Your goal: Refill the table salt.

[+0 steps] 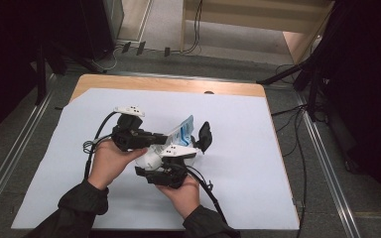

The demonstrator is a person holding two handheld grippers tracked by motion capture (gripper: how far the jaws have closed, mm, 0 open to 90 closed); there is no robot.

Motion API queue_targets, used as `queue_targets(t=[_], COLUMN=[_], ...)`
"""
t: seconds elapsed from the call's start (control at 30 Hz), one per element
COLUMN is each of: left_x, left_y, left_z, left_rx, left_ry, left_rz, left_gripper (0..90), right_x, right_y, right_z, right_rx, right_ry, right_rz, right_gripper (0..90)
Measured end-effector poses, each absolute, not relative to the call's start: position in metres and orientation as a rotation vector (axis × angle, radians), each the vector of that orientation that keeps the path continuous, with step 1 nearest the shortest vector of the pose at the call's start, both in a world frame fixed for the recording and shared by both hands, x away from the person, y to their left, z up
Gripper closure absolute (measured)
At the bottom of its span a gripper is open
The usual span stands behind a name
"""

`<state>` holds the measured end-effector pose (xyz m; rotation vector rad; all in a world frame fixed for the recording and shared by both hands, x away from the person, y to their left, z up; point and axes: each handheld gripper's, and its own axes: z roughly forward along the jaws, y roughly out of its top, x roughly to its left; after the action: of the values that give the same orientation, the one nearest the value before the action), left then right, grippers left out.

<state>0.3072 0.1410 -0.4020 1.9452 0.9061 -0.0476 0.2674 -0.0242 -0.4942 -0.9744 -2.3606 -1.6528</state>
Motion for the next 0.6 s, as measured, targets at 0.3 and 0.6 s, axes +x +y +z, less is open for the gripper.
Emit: queue_targets(t=[0.3,0.6], left_x=[0.3067,0.3060], left_y=[0.1401,0.1395], left_z=[-0.4014,-0.4011], left_rx=[1.943,1.944], left_ry=[0.897,0.898], left_rz=[-0.050,-0.043], left_gripper=[89.7,89.7], right_x=[0.2672,0.2670], right_y=[-0.0248,-0.0245], right_z=[-0.4934,-0.4927], right_rx=[-0.970,-0.969], right_ry=[-2.363,-2.358], right_rz=[-1.662,-1.661], right_gripper=[52.8,52.9])
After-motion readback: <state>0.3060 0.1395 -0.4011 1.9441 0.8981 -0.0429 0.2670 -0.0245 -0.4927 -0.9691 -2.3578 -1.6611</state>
